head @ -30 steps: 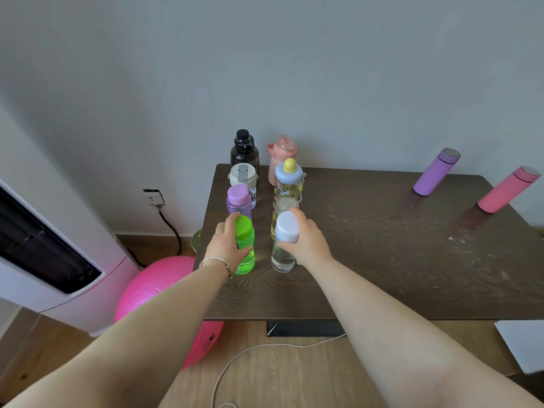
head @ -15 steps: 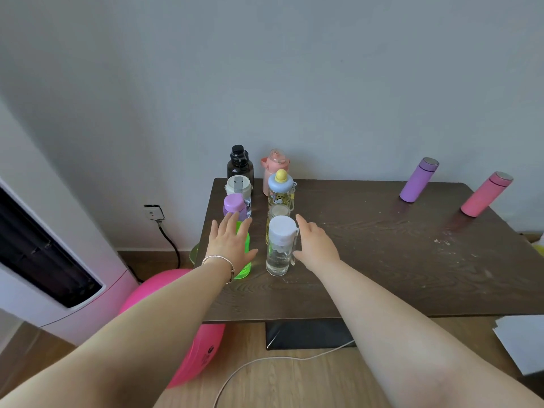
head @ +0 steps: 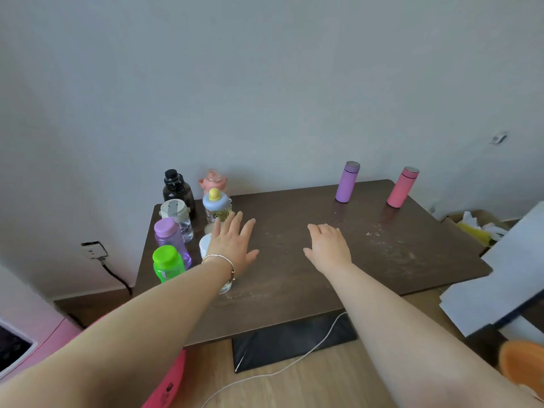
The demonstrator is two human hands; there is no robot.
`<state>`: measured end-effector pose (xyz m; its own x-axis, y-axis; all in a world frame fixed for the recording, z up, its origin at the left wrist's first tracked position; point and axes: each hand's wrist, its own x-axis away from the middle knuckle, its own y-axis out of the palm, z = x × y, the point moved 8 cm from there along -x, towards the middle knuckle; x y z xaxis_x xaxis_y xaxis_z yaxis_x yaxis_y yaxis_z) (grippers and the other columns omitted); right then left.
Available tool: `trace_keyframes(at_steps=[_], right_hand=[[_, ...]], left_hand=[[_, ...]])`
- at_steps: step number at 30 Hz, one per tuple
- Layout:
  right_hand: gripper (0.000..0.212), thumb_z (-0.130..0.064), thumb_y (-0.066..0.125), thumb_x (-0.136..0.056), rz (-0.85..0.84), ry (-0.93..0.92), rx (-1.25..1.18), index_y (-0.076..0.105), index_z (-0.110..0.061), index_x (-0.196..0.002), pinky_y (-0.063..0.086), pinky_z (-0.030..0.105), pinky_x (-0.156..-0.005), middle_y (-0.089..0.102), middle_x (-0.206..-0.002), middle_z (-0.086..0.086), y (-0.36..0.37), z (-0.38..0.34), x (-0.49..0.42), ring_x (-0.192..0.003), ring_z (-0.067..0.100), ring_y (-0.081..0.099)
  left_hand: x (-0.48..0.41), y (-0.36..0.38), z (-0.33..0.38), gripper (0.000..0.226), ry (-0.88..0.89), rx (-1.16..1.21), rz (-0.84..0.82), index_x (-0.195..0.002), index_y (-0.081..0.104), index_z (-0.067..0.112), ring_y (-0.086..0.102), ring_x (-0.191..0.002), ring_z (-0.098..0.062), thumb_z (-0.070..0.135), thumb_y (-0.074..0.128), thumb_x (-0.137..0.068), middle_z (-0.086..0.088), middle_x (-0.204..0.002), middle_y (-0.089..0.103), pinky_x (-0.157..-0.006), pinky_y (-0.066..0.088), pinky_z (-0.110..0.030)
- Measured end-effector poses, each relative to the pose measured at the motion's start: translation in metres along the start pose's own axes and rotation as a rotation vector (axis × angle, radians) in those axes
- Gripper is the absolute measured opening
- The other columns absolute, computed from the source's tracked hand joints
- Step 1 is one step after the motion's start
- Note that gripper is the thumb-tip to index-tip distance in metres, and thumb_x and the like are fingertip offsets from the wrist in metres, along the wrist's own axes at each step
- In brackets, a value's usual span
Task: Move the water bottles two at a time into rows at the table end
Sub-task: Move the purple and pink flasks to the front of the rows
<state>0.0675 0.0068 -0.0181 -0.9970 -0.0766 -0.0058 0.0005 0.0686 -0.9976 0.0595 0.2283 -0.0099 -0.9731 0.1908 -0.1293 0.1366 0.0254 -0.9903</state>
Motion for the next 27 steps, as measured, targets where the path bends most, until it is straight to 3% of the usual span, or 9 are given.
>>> trace_keyframes(at_steps=[7, 14, 27], right_hand=[[0.063, -0.036, 0.066, -0.107, 0.021, 0.112, -0.028, 0.042, -0.012, -0.160, 0.031, 0.046, -0.133, 0.055, -0.157, 0.010, -0.016, 0.136, -0.004, -0.153, 0.031, 0.044], [0.061, -0.035, 0.068, -0.106, 0.026, 0.137, -0.063, 0.045, -0.011, -0.158, 0.033, 0.047, -0.131, 0.058, -0.153, 0.009, -0.028, 0.250, -0.018, -0.148, 0.031, 0.048], [0.069, -0.038, 0.066, -0.108, -0.020, 0.218, -0.122, 0.037, -0.012, -0.165, 0.030, 0.047, -0.135, 0.050, -0.163, 0.011, -0.006, 0.363, -0.075, -0.155, 0.030, 0.044]], left_hand=[[-0.060, 0.004, 0.115, 0.072, 0.046, 0.004, -0.038, -0.152, 0.012, 0.025, 0.001, -0.149, -0.028, 0.052, 0.044, -0.094, -0.008, -0.161, 0.010, -0.120, 0.005, -0.050], [-0.117, 0.010, 0.212, 0.072, -0.026, 0.009, -0.063, -0.152, 0.011, 0.022, 0.004, -0.149, -0.029, 0.052, 0.041, -0.094, -0.009, -0.160, 0.014, -0.119, 0.009, -0.048], [-0.208, 0.033, 0.307, 0.074, 0.012, -0.002, -0.138, -0.153, 0.008, 0.023, 0.003, -0.149, -0.030, 0.053, 0.042, -0.094, -0.009, -0.161, 0.009, -0.119, 0.010, -0.049]])
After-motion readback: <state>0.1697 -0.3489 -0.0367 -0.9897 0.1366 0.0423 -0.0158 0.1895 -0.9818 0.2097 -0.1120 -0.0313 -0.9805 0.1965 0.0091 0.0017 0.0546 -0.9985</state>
